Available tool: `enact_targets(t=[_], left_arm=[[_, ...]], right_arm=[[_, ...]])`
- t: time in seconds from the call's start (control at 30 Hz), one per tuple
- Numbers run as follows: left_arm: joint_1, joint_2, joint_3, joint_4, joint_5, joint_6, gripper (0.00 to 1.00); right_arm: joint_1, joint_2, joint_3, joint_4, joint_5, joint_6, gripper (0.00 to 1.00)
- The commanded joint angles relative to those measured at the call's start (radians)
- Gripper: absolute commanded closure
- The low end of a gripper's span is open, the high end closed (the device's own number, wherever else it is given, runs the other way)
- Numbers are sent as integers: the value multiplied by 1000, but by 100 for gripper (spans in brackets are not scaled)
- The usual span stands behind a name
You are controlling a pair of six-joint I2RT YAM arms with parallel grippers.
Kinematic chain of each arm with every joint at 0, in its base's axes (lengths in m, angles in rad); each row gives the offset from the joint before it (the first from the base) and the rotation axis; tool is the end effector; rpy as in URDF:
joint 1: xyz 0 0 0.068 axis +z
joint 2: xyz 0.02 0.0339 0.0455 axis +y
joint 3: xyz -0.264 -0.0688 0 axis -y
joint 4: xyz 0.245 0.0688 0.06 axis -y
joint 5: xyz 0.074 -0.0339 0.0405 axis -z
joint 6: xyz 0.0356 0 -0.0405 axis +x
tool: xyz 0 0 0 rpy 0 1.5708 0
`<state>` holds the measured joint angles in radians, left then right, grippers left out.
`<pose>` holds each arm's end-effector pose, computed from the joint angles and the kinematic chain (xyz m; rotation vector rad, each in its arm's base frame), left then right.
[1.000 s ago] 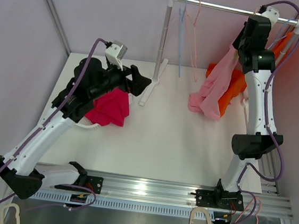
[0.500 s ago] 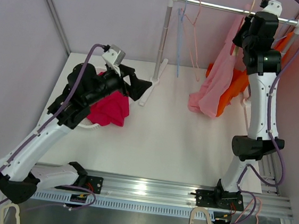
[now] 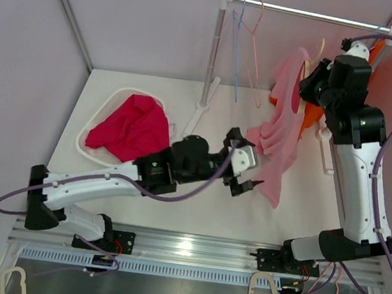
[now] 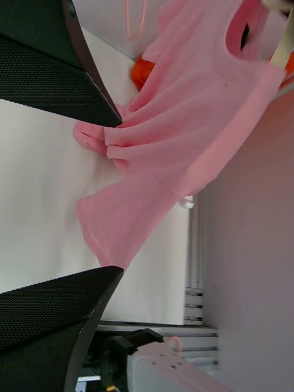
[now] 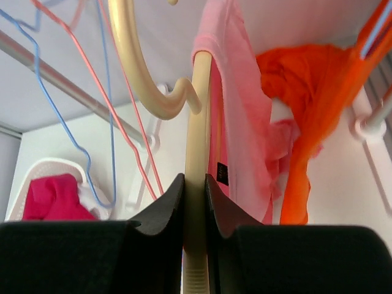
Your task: Remove the t-shirt from the hanger
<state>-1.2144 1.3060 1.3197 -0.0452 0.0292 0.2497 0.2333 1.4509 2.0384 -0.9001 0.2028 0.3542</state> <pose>0.1053 -0.2858 0.4282 1.1249 1.2167 -0.7661 0.2572 0.0538 0.5279 0.2521 1.8653 0.2127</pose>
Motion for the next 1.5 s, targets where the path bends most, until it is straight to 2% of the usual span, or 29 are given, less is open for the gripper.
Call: enact_targets(t=[0.0, 0.1, 0.13, 0.2, 0.4, 0.43, 0.47, 0.5, 0.53, 0.7, 0.8, 0.93, 0.97, 1.1, 1.13, 1.2, 1.23, 1.27, 1.3, 1.33, 1.37, 1.4, 1.47], left_arm=[[-60, 64, -10, 126, -121, 62, 0], [-131, 128, -37, 204, -182, 52, 0], [-151, 143, -51, 276, -213, 66, 1], [-200, 185, -92, 359, -337, 112, 1], [-201, 288, -91, 436, -448, 85, 1], [-198, 297, -77, 432, -465, 77, 5], [-192, 305, -74, 407, -454, 53, 29], [-180, 311, -65, 392, -440, 34, 75], [-177, 309, -66, 392, -469, 11, 99], [-178, 257, -155, 418, -474, -47, 99], [-207, 194, -246, 456, -425, -72, 99], [-310, 54, -387, 496, -217, -66, 99], [-354, 36, -401, 483, -77, -73, 99], [-412, 39, -389, 341, 185, -170, 99], [-410, 51, -399, 335, 173, -194, 99], [-372, 87, -447, 376, 63, -208, 99], [-338, 96, -462, 386, 32, -283, 99], [-239, 110, -450, 368, 0, -343, 99], [-174, 137, -432, 331, -6, -409, 99], [-115, 154, -406, 279, -11, -544, 99], [1, 176, -310, 210, -21, -613, 99], [59, 202, -275, 80, -17, -672, 99], [177, 274, -178, 6, 87, -753, 99]], right_arm=[[43, -96, -75, 26, 82, 97, 100], [87, -127, -112, -33, 153, 144, 100], [95, -136, -124, -31, 149, 149, 100], [106, -164, -170, -23, 123, 160, 100], [121, -244, -245, 6, 83, 196, 100], [121, -250, -247, 6, 73, 196, 100], [121, -251, -245, 4, 73, 193, 100], [121, -253, -242, -2, 73, 195, 100], [123, -253, -230, -3, 79, 192, 100], [120, -230, -193, -20, 93, 170, 100], [117, -222, -193, -2, 92, 154, 100], [89, -182, -172, -3, 75, 131, 100], [75, -167, -165, -6, 61, 128, 100], [57, -155, -161, -29, 32, 117, 100], [55, -158, -159, -39, 21, 114, 100], [55, -167, -150, -89, -8, 105, 100], [52, -164, -115, -126, -52, 103, 100], [52, -156, -94, -211, -77, 92, 100], [55, -152, -81, -255, -95, 86, 100], [69, -152, -72, -291, -95, 85, 100], [78, -155, -76, -362, -91, 85, 100], [89, -159, -86, -390, -86, 86, 100], [127, -179, -119, -436, -88, 77, 100]])
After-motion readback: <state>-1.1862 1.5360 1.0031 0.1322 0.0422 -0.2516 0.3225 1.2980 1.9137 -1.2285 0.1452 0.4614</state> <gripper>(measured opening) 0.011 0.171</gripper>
